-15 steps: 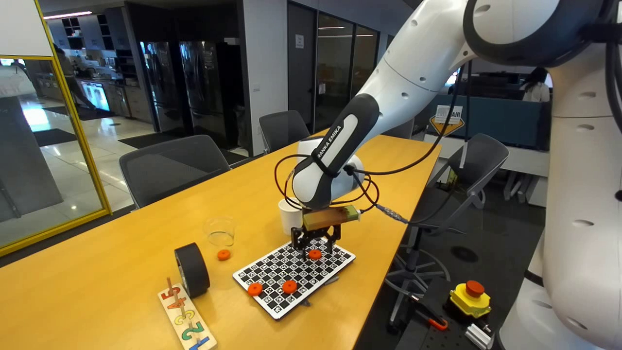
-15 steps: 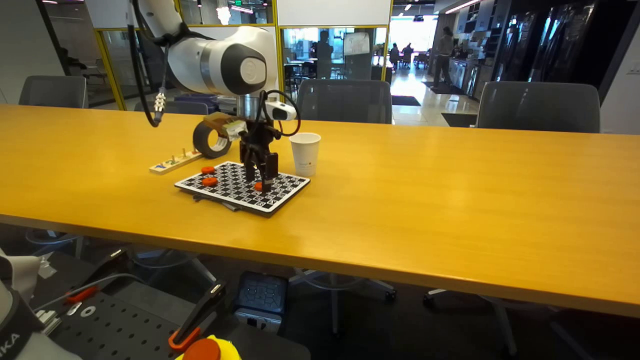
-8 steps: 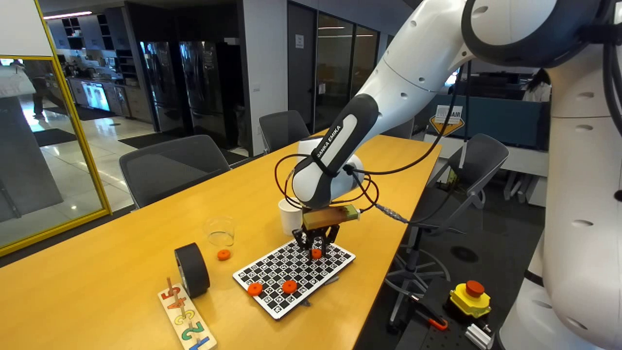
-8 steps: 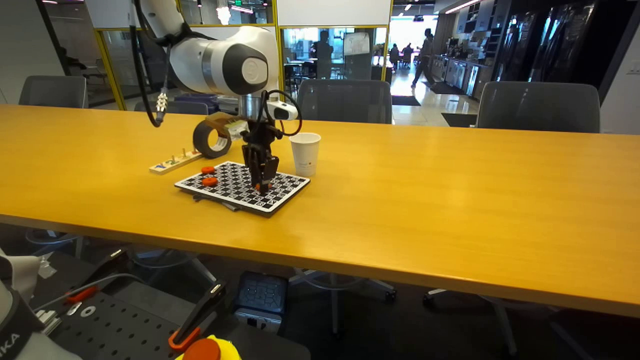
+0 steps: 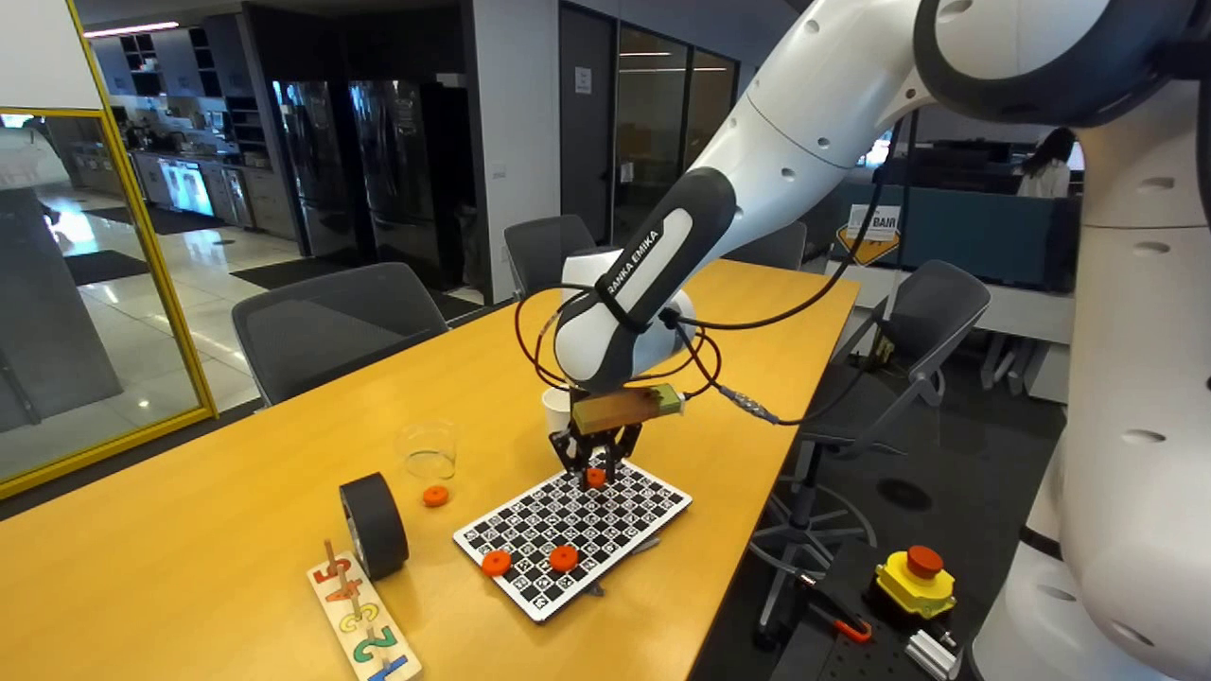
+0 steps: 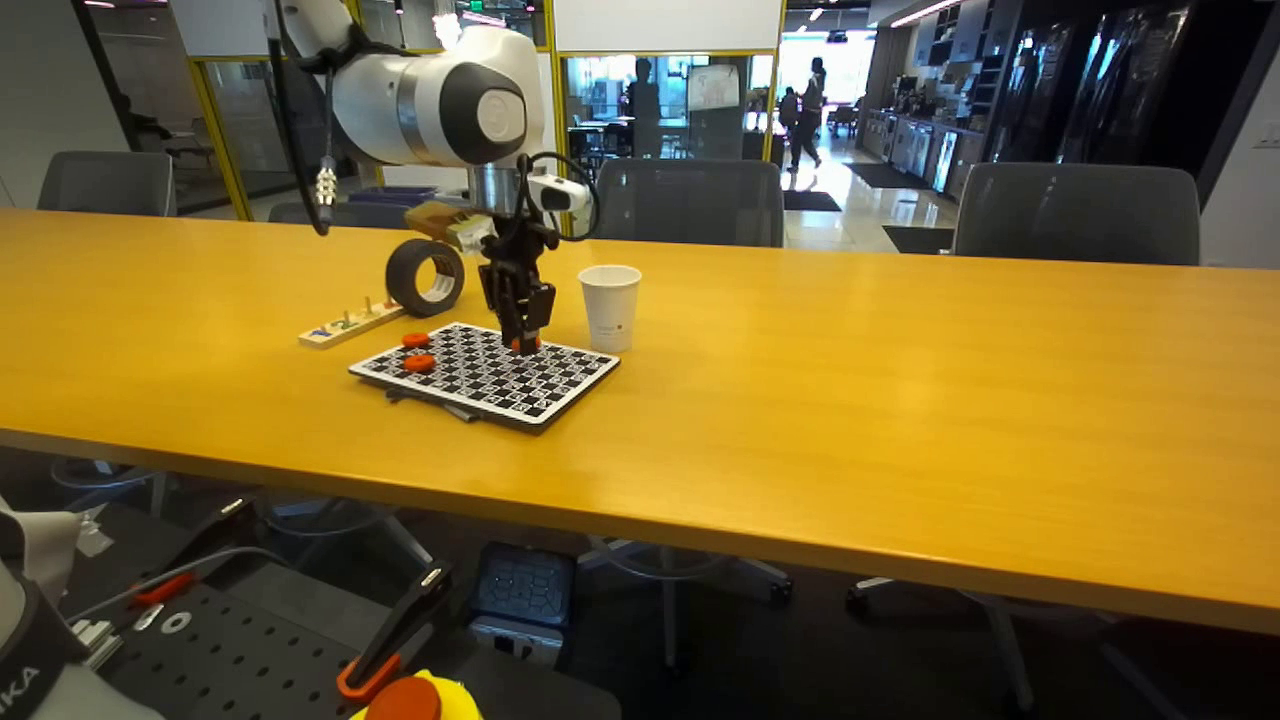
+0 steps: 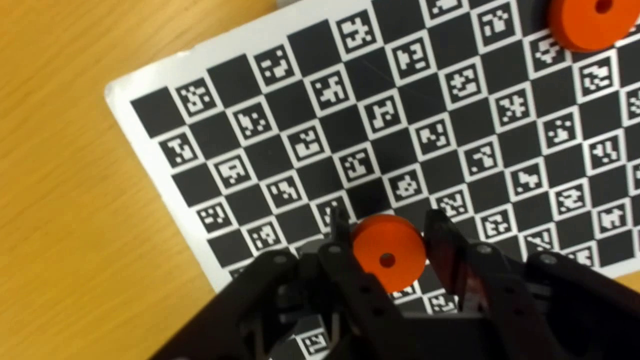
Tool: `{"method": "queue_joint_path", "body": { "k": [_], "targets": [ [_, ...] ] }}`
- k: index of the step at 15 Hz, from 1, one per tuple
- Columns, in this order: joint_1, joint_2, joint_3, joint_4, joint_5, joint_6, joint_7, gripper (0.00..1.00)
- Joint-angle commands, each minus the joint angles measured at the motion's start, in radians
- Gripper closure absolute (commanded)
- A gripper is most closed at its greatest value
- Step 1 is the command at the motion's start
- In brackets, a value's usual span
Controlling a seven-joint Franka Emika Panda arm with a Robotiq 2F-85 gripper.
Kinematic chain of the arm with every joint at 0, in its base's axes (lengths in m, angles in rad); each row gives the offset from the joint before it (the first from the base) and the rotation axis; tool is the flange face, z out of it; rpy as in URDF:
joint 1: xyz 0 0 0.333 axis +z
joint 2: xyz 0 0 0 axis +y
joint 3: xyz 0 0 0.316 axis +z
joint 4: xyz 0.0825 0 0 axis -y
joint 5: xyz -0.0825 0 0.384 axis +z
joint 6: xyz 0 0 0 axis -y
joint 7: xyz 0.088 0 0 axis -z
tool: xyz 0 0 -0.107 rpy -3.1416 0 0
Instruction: Place the rings inside the clear cup
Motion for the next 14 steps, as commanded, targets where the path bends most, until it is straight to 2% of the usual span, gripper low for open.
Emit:
{"method": "queue_joint_path", "body": {
  "k": [1,8,14],
  "targets": [
    [0.053,-0.051,0.015,0.046,-0.062,-0.011,0.021,0.81],
    [0.127,0.017,0.071,0.266,-0.148,-0.054,0.004,0.81],
    [0.149,0.143,0.085,0.465,-0.142,-0.102,-0.049,0.81]
  ]
}}
